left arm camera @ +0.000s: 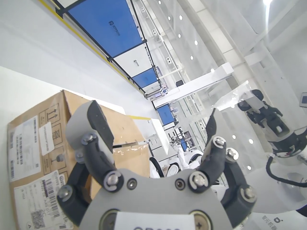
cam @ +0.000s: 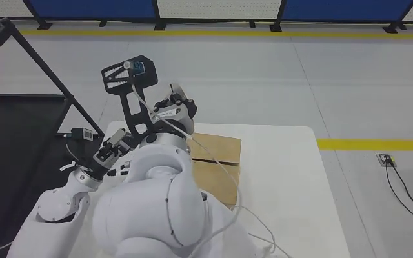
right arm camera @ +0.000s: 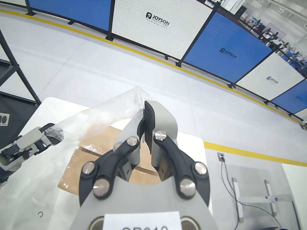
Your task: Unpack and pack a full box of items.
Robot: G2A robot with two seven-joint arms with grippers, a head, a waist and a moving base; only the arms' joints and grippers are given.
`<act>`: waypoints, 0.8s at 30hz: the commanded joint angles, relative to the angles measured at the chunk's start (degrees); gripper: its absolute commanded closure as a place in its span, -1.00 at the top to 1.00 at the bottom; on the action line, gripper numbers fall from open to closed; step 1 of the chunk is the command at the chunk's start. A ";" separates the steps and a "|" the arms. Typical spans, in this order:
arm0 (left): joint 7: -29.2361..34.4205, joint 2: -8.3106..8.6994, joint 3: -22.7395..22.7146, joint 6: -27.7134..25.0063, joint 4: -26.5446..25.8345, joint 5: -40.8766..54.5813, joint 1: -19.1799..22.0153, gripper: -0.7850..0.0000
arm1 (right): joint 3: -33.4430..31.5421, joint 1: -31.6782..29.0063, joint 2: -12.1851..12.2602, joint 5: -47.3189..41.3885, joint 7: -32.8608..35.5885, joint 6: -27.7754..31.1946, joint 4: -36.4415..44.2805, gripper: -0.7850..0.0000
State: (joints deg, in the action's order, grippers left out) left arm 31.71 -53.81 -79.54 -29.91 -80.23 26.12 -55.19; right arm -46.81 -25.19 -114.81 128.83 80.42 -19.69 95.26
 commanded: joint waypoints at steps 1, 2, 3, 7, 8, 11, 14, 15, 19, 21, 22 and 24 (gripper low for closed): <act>-0.26 -0.14 0.03 -1.63 -0.09 -0.61 -0.16 1.00 | -0.88 -0.98 0.20 0.47 0.11 -0.43 1.31 -1.00; -0.13 -0.22 0.18 -2.57 0.02 -0.90 -0.25 1.00 | -1.09 -1.34 0.24 0.05 0.51 -0.26 1.85 -1.00; -0.11 -0.32 0.34 -3.01 0.40 -0.74 -0.31 1.00 | -1.47 -1.56 0.27 -0.86 1.10 -0.07 2.63 -1.00; 1.67 -0.72 1.05 -5.69 2.25 0.56 0.50 1.00 | -2.97 -1.50 0.38 -0.80 2.75 -0.44 3.94 -1.00; 2.16 -0.80 1.21 -6.49 2.73 0.59 0.81 1.00 | -3.14 -1.40 0.37 -1.05 3.13 -0.46 4.09 -1.00; 4.20 -1.08 1.88 -8.81 3.75 1.53 1.61 1.00 | -3.55 -0.99 0.36 -0.83 3.94 -0.23 4.17 -1.00; 5.67 -1.29 2.38 -10.74 3.97 1.41 2.03 1.00 | -3.79 -0.84 0.26 -0.88 4.27 0.10 4.28 -1.00; 5.95 -1.36 2.57 -11.03 3.97 1.33 2.13 1.00 | -3.93 -0.87 0.23 -1.09 4.34 0.16 4.37 -1.00; 5.11 -1.72 3.26 -11.15 3.87 -0.15 2.88 0.95 | -4.25 -0.88 0.17 -2.05 4.59 0.42 5.10 -1.00; 4.97 -1.89 3.63 -11.29 3.51 -0.87 3.18 0.91 | -4.32 -0.96 0.18 -2.12 4.74 0.56 5.44 -1.00; 4.76 -1.98 3.78 -11.40 3.43 -1.16 3.32 0.87 | -4.35 -1.03 0.19 -2.19 4.80 0.63 5.60 -1.00; 4.56 -2.16 4.19 -11.42 3.18 -1.53 3.58 0.76 | -4.44 -1.20 0.21 -2.54 5.00 0.83 5.96 -1.00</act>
State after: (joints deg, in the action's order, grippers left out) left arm 36.33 -55.89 -75.56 -41.35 -76.95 24.74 -51.73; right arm -51.20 -26.31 -114.61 126.49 85.32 -18.95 101.05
